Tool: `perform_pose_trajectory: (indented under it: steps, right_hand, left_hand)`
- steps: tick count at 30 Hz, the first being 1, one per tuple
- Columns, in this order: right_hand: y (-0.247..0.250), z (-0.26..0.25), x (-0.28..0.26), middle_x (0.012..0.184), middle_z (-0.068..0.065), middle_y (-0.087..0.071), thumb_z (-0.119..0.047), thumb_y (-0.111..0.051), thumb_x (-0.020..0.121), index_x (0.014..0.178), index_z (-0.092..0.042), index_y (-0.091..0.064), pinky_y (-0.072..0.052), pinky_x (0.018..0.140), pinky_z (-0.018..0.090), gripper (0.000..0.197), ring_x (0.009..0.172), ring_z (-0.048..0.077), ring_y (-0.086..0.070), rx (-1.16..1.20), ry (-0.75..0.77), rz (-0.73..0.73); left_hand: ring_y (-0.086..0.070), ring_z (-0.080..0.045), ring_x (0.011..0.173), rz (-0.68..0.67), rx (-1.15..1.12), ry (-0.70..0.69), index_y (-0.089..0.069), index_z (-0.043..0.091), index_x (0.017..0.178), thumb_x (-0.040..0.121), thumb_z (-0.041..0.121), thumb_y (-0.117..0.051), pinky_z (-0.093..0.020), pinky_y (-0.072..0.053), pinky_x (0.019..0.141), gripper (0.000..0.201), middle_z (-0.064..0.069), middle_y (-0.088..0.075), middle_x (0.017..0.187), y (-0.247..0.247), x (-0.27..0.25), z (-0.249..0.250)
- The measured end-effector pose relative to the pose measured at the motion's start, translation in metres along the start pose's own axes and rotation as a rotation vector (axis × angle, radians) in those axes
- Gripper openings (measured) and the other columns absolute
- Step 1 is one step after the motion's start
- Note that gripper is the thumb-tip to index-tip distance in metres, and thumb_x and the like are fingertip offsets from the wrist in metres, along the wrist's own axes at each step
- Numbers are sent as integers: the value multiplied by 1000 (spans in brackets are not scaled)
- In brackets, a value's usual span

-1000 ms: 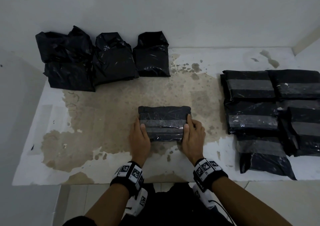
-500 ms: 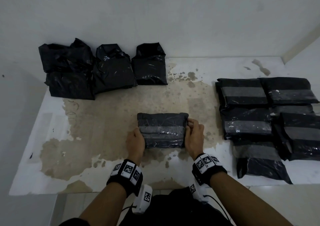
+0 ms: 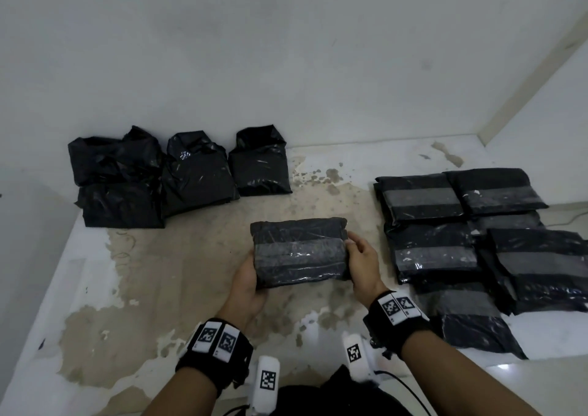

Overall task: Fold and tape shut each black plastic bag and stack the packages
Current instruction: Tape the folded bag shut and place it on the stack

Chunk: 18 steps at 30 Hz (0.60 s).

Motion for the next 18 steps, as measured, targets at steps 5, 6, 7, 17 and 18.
perform_pose_trajectory:
  steps: [5, 6, 7, 17, 18]
  right_hand:
    - [10, -23, 8, 115, 6, -72, -18, -49, 105, 113, -24, -71, -54, 99, 51, 25, 105, 24, -67, 9, 39, 61]
    - [13, -27, 8, 113, 4, -73, -26, -50, 105, 110, -26, -73, -54, 99, 53, 24, 107, 25, -68, 12, 48, 44]
    - [16, -32, 9, 112, 3, -74, -38, -51, 103, 109, -27, -75, -54, 99, 55, 27, 108, 25, -69, 11, 53, 15]
    - [59, -65, -17, 123, 3, -67, -47, -75, 88, 136, -27, -51, -64, 72, 43, 58, 93, 21, -75, 21, 57, -113]
    - [65, -65, -20, 120, 3, -69, -44, -76, 87, 132, -26, -54, -64, 72, 44, 53, 91, 19, -75, 24, 71, -93]
  left_hand:
    - [-73, -25, 86, 66, 158, -59, -69, 16, 109, 107, 53, -27, -36, -58, 69, 56, -13, -76, 103, -18, 6, 7]
    - [-74, -24, 88, 44, 231, -79, -69, 20, 110, 103, 62, -30, -38, -60, 74, 59, -9, -77, 102, -24, 6, 11]
    - [-75, -23, 91, 8, 308, -105, -69, 23, 113, 98, 67, -39, -41, -61, 79, 56, -6, -77, 104, -29, 7, 12]
    - [-73, -18, 98, -47, 528, -242, -66, 26, 120, 96, 54, -58, -45, -57, 94, 37, -1, -74, 111, -74, 15, 0]
    - [-72, -17, 99, -59, 555, -247, -64, 26, 124, 96, 56, -57, -41, -58, 93, 42, -1, -73, 114, -78, 13, -4]
Point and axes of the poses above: each hand's wrist, its own x-axis towards the middle knuckle, its own y-axis out of the back of the hand, z = x × y, the point moved 2 cm from there along x, towards the middle knuckle
